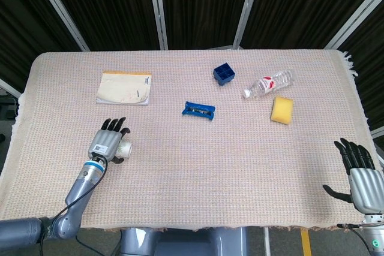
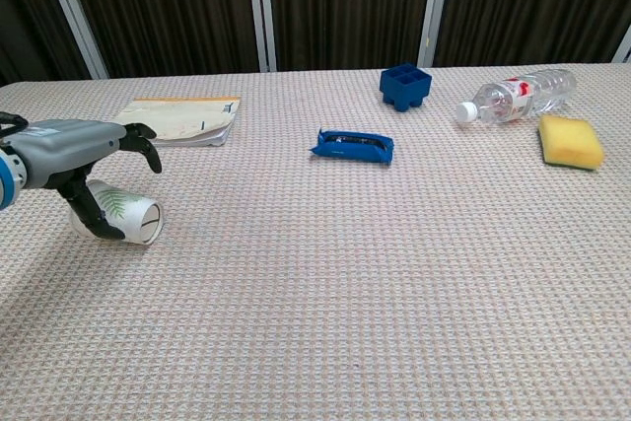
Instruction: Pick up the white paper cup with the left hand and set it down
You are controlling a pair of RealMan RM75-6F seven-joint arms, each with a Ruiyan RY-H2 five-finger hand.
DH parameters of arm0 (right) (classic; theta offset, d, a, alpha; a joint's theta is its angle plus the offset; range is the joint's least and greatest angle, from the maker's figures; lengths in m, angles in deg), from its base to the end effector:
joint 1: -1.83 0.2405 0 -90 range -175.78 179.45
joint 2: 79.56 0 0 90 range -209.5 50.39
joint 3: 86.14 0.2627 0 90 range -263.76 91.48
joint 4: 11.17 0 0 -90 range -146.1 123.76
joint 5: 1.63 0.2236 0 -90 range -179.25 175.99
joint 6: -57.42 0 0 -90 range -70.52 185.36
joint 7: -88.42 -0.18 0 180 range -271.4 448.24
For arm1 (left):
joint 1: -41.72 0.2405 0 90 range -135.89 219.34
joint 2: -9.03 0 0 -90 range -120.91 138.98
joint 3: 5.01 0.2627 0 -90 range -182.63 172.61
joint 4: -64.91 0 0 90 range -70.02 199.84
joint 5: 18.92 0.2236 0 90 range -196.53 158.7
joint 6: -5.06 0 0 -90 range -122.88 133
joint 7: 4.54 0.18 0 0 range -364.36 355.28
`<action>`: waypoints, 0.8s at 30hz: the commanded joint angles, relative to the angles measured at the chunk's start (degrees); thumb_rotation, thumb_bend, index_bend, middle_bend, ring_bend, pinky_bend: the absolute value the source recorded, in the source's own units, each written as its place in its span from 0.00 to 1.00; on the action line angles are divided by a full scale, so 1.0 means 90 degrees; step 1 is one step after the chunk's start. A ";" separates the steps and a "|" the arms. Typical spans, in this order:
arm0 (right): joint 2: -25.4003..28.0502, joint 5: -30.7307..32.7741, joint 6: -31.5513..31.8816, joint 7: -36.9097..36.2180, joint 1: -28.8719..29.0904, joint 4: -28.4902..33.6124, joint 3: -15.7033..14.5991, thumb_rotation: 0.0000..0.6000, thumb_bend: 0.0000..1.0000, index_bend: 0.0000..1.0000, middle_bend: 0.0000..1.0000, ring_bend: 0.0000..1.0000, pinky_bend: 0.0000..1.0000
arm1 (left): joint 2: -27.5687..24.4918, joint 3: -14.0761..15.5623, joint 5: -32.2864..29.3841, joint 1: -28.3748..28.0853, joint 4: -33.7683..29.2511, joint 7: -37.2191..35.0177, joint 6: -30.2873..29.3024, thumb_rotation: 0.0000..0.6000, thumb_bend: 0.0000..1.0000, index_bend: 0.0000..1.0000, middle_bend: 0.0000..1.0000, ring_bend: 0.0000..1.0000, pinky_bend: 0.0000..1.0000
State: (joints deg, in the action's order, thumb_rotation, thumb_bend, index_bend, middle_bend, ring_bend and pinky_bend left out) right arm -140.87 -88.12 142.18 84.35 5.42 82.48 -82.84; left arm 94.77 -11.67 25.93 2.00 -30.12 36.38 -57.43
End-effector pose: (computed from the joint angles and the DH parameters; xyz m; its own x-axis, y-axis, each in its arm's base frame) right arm -0.3241 -0.2132 0.1632 0.3540 -0.0075 0.9352 -0.9353 0.0012 0.3540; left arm -0.1897 0.3505 -0.0331 0.5626 0.3466 0.7506 0.8258 -0.1925 -0.5301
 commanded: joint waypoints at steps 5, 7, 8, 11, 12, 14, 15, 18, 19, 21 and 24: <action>0.0003 -0.0004 -0.0009 -0.0036 0.0007 -0.0016 0.0000 1.00 0.00 0.00 0.00 0.00 0.00 | 0.0391 0.0135 -0.0389 -0.0308 0.0148 0.1033 -0.0541 1.00 0.06 0.27 0.00 0.00 0.00; 0.0002 -0.0010 -0.0014 -0.0036 0.0012 -0.0017 -0.0001 1.00 0.00 0.00 0.00 0.00 0.00 | 0.0462 0.0182 -0.0388 -0.0338 0.0206 0.1226 -0.0658 1.00 0.06 0.27 0.00 0.00 0.00; 0.0000 -0.0012 -0.0021 -0.0034 0.0018 -0.0014 0.0000 1.00 0.00 0.00 0.00 0.00 0.00 | 0.0502 0.0211 -0.0384 -0.0355 0.0237 0.1337 -0.0720 1.00 0.06 0.28 0.00 0.00 0.00; 0.0021 -0.0005 -0.0034 -0.0032 0.0037 0.0000 0.0018 1.00 0.00 0.00 0.00 0.00 0.00 | 0.0576 0.0252 -0.0391 -0.0373 0.0290 0.1483 -0.0792 1.00 0.06 0.32 0.00 0.00 0.00; 0.0019 -0.0006 -0.0043 -0.0029 0.0041 0.0001 0.0016 1.00 0.00 0.00 0.00 0.00 0.00 | 0.0594 0.0262 -0.0402 -0.0375 0.0304 0.1518 -0.0803 1.00 0.06 0.33 0.00 0.00 0.00; 0.0009 -0.0018 -0.0044 -0.0019 0.0043 0.0001 0.0009 1.00 0.00 0.00 0.00 0.00 0.00 | 0.0629 0.0277 -0.0426 -0.0381 0.0337 0.1573 -0.0813 1.00 0.06 0.36 0.00 0.00 0.00; -0.0005 -0.0029 -0.0046 -0.0013 0.0041 -0.0006 -0.0002 1.00 0.00 0.00 0.00 0.00 0.00 | 0.0664 0.0281 -0.0435 -0.0380 0.0370 0.1581 -0.0811 1.00 0.06 0.38 0.00 0.00 0.00; -0.0019 -0.0041 -0.0057 -0.0005 0.0047 -0.0013 -0.0013 1.00 0.00 0.00 0.00 0.00 0.00 | 0.0786 0.0295 -0.0375 -0.0361 0.0513 0.1514 -0.0804 1.00 0.06 0.45 0.00 0.00 0.00; -0.0024 -0.0045 -0.0054 -0.0005 0.0045 -0.0016 -0.0016 1.00 0.00 0.00 0.00 0.00 0.00 | 0.0811 0.0298 -0.0348 -0.0352 0.0545 0.1486 -0.0800 1.00 0.06 0.46 0.00 0.00 0.00; -0.0013 -0.0036 -0.0060 -0.0018 0.0057 -0.0015 -0.0001 1.00 0.00 0.00 0.00 0.00 0.00 | 0.0833 0.0296 -0.0297 -0.0335 0.0576 0.1420 -0.0793 1.00 0.06 0.47 0.00 0.00 0.00; -0.0005 -0.0024 -0.0079 -0.0026 0.0063 -0.0014 -0.0002 1.00 0.00 0.00 0.00 0.00 0.00 | 0.0818 0.0248 -0.0127 -0.0281 0.0567 0.1181 -0.0813 1.00 0.06 0.47 0.00 0.00 0.00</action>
State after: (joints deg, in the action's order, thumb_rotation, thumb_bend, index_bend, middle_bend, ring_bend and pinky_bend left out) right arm -140.91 -88.35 141.49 84.13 5.97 82.36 -82.85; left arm 102.18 -9.19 24.00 -0.83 -25.00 48.02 -64.64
